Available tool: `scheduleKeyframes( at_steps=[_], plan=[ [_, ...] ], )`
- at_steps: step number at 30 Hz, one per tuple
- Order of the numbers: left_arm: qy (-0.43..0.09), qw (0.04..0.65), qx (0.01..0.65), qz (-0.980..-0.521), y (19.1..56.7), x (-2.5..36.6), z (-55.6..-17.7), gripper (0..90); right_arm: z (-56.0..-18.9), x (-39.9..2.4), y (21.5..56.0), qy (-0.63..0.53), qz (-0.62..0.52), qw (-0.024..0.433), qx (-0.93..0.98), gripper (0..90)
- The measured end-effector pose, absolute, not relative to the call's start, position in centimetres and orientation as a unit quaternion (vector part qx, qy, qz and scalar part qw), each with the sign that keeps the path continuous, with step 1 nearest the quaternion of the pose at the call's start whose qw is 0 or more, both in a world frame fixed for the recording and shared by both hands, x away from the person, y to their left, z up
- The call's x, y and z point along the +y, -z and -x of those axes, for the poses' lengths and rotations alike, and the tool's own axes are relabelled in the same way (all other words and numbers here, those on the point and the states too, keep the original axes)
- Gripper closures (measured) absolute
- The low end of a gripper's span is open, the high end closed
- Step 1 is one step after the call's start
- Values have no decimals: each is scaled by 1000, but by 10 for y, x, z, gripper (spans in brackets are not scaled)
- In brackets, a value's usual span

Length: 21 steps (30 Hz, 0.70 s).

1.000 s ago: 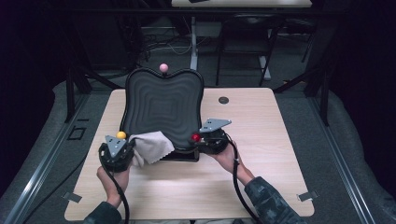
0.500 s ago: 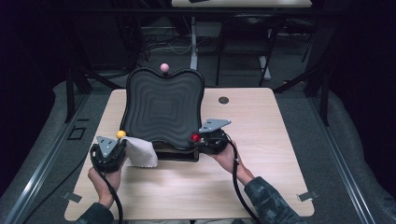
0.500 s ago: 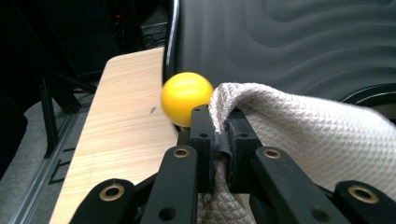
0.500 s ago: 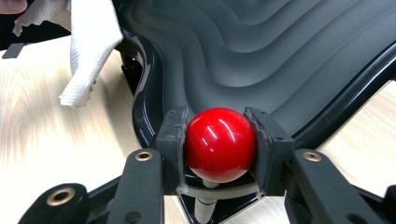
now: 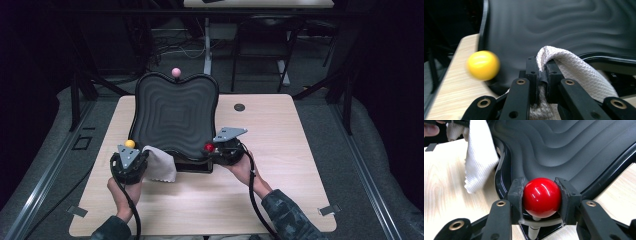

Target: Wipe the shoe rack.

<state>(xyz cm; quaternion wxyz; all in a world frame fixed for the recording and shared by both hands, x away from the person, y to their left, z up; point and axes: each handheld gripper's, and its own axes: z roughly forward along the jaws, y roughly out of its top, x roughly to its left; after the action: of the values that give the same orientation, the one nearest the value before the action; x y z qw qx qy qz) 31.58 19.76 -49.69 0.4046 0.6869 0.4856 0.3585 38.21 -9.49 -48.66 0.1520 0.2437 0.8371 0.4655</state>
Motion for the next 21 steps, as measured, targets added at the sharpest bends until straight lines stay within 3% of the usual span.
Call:
scheduleKeyframes(
  at_steps=[21],
  plan=[
    [-313,449,422,-723,500,121,-318,835,-382,-95,487,-468,-244,151,836,604]
  ],
)
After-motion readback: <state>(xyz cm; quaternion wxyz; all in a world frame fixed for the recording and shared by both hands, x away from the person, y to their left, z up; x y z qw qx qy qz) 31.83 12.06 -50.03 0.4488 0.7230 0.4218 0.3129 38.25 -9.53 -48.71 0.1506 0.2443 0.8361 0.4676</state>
